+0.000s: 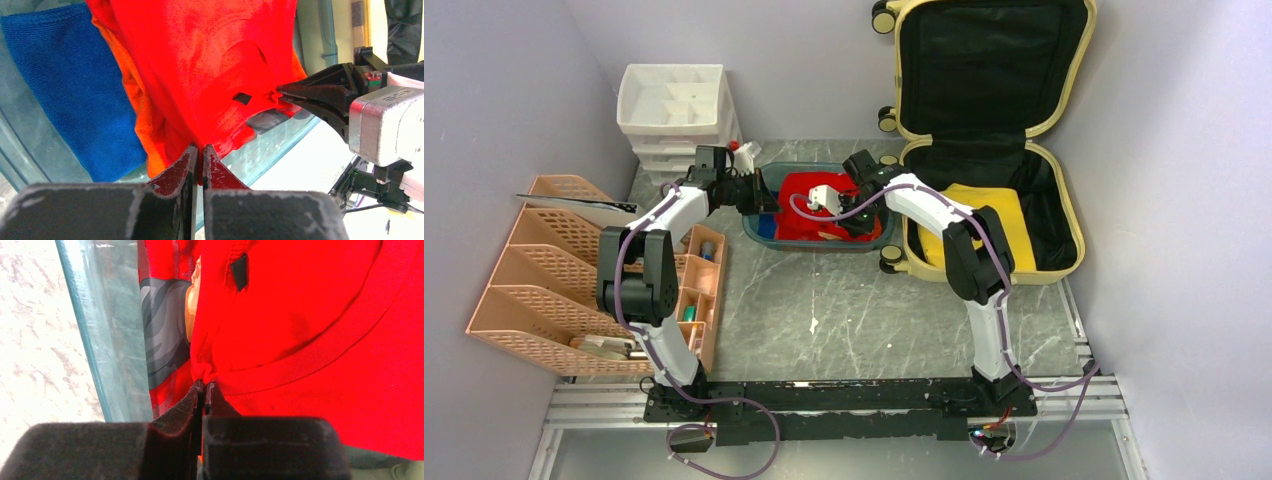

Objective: Open, take out, and arrange the luggage
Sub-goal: Place the clothes in the bin.

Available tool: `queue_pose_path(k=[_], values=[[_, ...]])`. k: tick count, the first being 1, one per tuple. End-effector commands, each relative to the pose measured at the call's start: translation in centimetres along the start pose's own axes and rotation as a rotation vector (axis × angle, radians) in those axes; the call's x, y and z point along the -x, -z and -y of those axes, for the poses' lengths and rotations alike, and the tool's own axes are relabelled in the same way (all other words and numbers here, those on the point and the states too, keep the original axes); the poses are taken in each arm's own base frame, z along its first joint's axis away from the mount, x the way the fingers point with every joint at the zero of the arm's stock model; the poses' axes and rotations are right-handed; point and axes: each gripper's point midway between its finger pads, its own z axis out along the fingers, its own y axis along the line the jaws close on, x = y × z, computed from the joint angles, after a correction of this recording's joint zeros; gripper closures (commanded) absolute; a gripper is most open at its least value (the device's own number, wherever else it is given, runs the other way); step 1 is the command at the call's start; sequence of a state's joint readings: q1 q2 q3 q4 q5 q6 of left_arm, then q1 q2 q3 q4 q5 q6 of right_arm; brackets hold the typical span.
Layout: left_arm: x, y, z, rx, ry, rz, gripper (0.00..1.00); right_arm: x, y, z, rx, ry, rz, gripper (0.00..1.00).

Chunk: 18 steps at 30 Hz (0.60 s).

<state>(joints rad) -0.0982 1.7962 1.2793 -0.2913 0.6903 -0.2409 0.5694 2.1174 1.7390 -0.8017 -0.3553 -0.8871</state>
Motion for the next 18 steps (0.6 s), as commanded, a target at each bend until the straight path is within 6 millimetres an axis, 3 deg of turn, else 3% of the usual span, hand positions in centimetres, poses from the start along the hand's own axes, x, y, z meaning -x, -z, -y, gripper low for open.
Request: queue_pose_path(k=[1, 10, 18], values=[[1.6, 0.8, 2.1, -0.068, -0.015, 0.050, 0.95, 1.6, 2.0, 1.2, -0.064, 0.028, 0.017, 1.00], [2.1, 1.3, 3.6, -0.137, 0.032, 0.070, 0.95, 2.5, 6.5, 3.4, -0.187, 0.079, -0.010, 1.00], [1.9, 1.7, 2.2, -0.126, 0.122, 0.079, 0.95, 1.1, 9.1, 4.9, -0.232, 0.073, -0.028, 1.00]])
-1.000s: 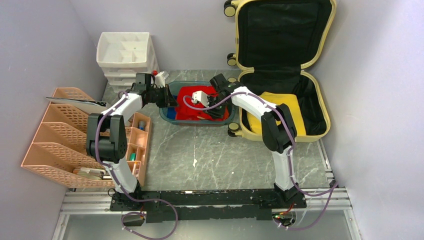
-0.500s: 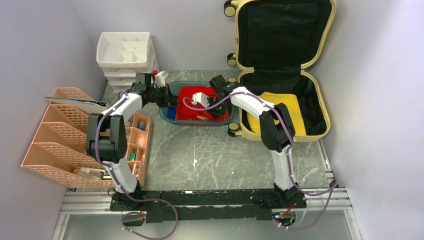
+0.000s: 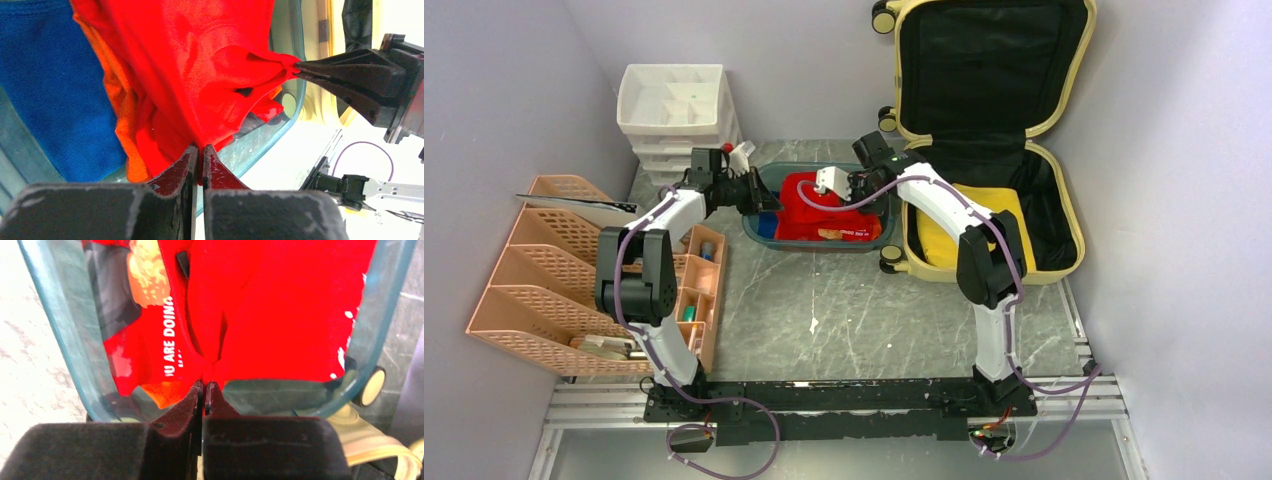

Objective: Open, take out, and arrange the luggage
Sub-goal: Place the clothes in the bin.

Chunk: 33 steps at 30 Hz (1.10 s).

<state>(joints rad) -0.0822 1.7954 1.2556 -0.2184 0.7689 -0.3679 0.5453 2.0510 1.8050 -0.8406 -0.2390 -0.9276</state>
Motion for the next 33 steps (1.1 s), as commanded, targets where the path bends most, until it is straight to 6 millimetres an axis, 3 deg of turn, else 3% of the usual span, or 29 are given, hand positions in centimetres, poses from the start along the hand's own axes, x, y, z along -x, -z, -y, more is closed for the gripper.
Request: queue_pose_path(k=[1, 6, 11, 16, 18, 23, 33], values=[[1.3, 1.6, 1.1, -0.051, 0.033, 0.056, 0.95, 0.2, 4.1, 2.2, -0.077, 0.024, 0.013, 1.00], [0.5, 1.9, 1.4, -0.100, 0.134, 0.086, 0.95, -0.3, 4.0, 1.1, -0.038, 0.041, 0.010, 1.00], [1.5, 2.2, 3.0, -0.170, 0.175, 0.146, 0.95, -0.3, 3.1, -0.2, 0.024, 0.040, 0.027, 1.00], [0.9, 1.7, 3.2, -0.161, 0.185, 0.133, 0.95, 0.6, 2.2, -2.6, 0.096, 0.080, 0.048, 0.61], [0.7, 1.4, 3.1, -0.154, 0.195, 0.131, 0.95, 1.0, 2.1, -3.0, 0.101, 0.089, 0.059, 0.52], [1.0, 1.4, 2.7, -0.105, 0.237, 0.146, 0.95, 2.5, 2.6, -2.4, 0.087, 0.091, 0.101, 0.42], [0.8, 2.1, 1.4, -0.012, 0.358, 0.136, 0.95, 5.2, 2.3, 0.9, -0.036, 0.007, 0.198, 0.39]])
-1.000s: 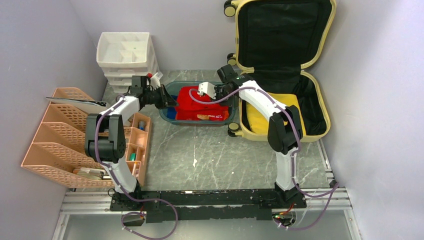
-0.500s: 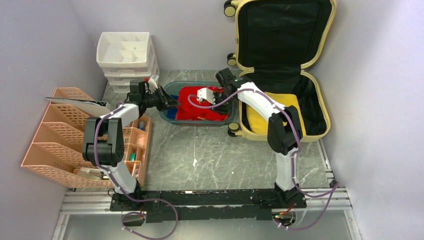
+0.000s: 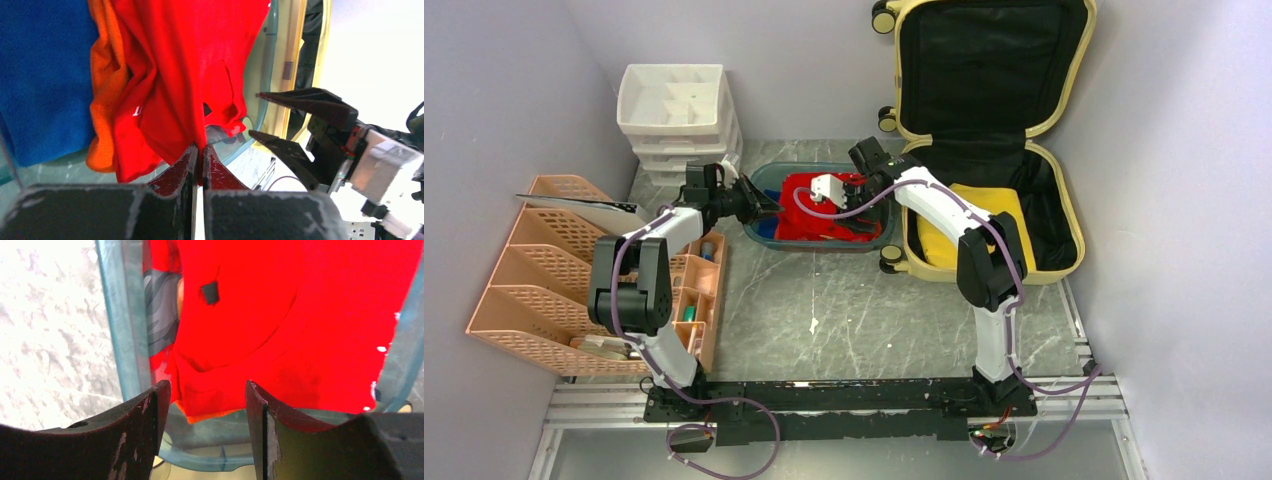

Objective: Open, take out, and arrange the luggage
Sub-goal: Place the clothes in the bin.

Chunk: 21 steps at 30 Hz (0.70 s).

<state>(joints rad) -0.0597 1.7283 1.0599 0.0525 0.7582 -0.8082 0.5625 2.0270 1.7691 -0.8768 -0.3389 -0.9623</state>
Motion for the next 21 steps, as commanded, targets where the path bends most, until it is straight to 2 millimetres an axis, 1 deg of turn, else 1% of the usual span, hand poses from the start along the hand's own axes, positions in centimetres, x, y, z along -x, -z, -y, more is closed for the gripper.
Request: queue_pose_path(k=[1, 3, 6, 8, 11, 13, 14, 15, 16, 17, 19, 20, 21], values=[[0.6, 1.7, 1.1, 0.035, -0.007, 0.017, 0.95, 4.6, 2.4, 4.1, -0.161, -0.035, 0.157, 0.39], [-0.2, 2.0, 0.2, 0.071, -0.024, -0.014, 0.92, 5.8, 2.5, 5.2, -0.192, -0.073, 0.205, 0.38], [-0.9, 2.3, -1.8, 0.147, -0.060, -0.037, 0.81, 7.6, 2.2, 6.8, -0.233, -0.155, 0.280, 0.38], [-1.1, 2.5, -2.9, 0.189, -0.086, -0.044, 0.70, 8.8, 2.0, 7.9, -0.247, -0.224, 0.339, 0.38], [-0.9, 2.6, -4.3, 0.247, -0.113, -0.042, 0.55, 9.8, 0.5, 8.7, -0.244, -0.290, 0.369, 0.38], [-0.7, 2.5, -5.0, 0.277, -0.119, -0.047, 0.42, 10.2, -0.6, 9.2, -0.243, -0.330, 0.366, 0.38], [-0.6, 2.4, -5.0, 0.278, -0.124, -0.052, 0.38, 10.1, -1.2, 9.6, -0.249, -0.353, 0.358, 0.38], [-0.2, 2.4, -4.8, 0.277, -0.135, -0.052, 0.36, 10.2, -1.6, 10.0, -0.254, -0.367, 0.356, 0.39], [0.3, 2.4, -4.6, 0.278, -0.148, -0.046, 0.35, 10.1, -2.1, 10.4, -0.265, -0.390, 0.350, 0.40], [1.1, 2.5, -3.8, 0.268, -0.173, -0.027, 0.35, 10.1, -2.4, 10.8, -0.280, -0.411, 0.348, 0.42], [3.4, 3.1, -1.7, 0.226, -0.223, 0.040, 0.34, 10.1, -3.1, 11.0, -0.279, -0.444, 0.356, 0.50], [4.6, 3.3, -0.3, 0.191, -0.256, 0.078, 0.35, 10.2, -3.4, 10.9, -0.269, -0.458, 0.366, 0.56], [5.8, 3.4, 1.1, 0.157, -0.294, 0.118, 0.35, 10.5, -3.7, 10.8, -0.254, -0.470, 0.378, 0.60]])
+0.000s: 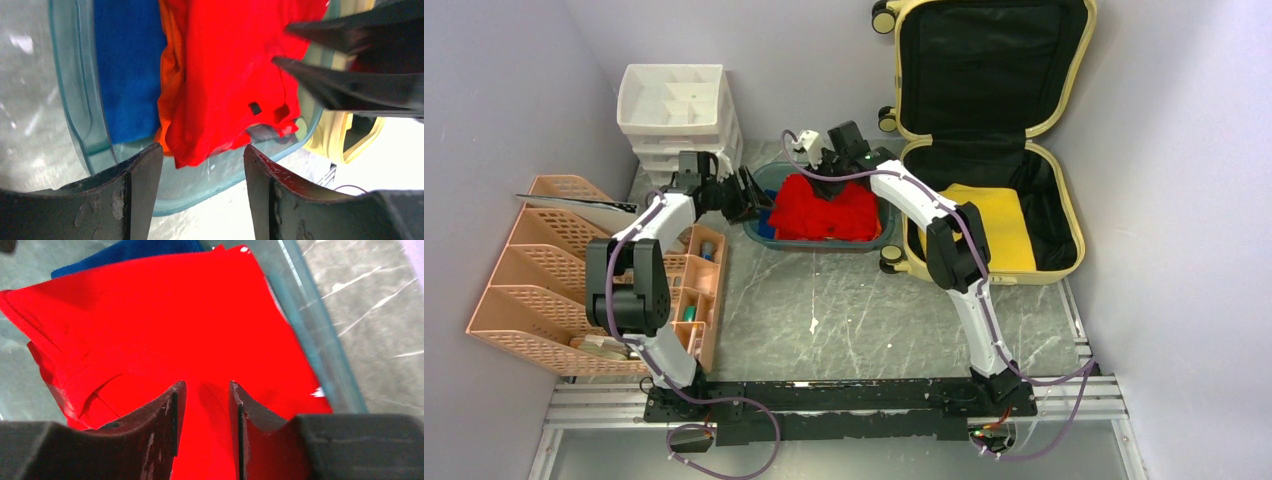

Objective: Open, take out, and arrange the luggage
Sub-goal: Place the clothes in the bin.

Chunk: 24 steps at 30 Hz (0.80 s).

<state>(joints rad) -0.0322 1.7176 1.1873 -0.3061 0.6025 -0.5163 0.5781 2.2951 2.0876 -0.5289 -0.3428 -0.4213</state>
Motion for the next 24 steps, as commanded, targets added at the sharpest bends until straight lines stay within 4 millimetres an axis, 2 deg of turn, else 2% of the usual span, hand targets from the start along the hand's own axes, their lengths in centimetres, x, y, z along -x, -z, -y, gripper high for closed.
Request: queue_pose_path(k=[1, 3, 5, 7, 10, 14, 18, 24], values=[[6.7, 2.5, 4.4, -0.088, -0.166, 0.206, 0.36, 2.9, -0.3, 0.0, -0.006, -0.098, 0.086, 0.63], [8.3, 2.7, 5.9, -0.142, -0.208, 0.238, 0.40, 2.9, -0.9, -0.6, 0.029, -0.132, 0.097, 0.69], [9.4, 2.2, 6.9, -0.182, -0.226, 0.257, 0.52, 3.3, -1.1, -1.1, 0.057, -0.165, 0.118, 0.71], [9.9, 1.0, 6.9, -0.193, -0.236, 0.260, 0.62, 3.6, -1.5, -1.5, 0.081, -0.200, 0.137, 0.74], [9.2, -1.7, 6.8, -0.190, -0.251, 0.222, 0.74, 3.5, -2.1, -2.2, 0.119, -0.262, 0.145, 0.79], [6.9, -5.2, 7.2, -0.229, -0.248, 0.144, 0.82, 3.0, -2.8, -2.6, 0.144, -0.325, 0.148, 0.86], [5.3, -8.0, 5.2, -0.143, -0.269, 0.112, 0.94, 1.9, -3.5, -2.4, 0.144, -0.371, 0.124, 0.89], [3.3, -9.1, 0.2, 0.124, -0.341, 0.081, 0.95, -0.2, -3.3, -2.7, 0.152, -0.367, 0.067, 0.91]])
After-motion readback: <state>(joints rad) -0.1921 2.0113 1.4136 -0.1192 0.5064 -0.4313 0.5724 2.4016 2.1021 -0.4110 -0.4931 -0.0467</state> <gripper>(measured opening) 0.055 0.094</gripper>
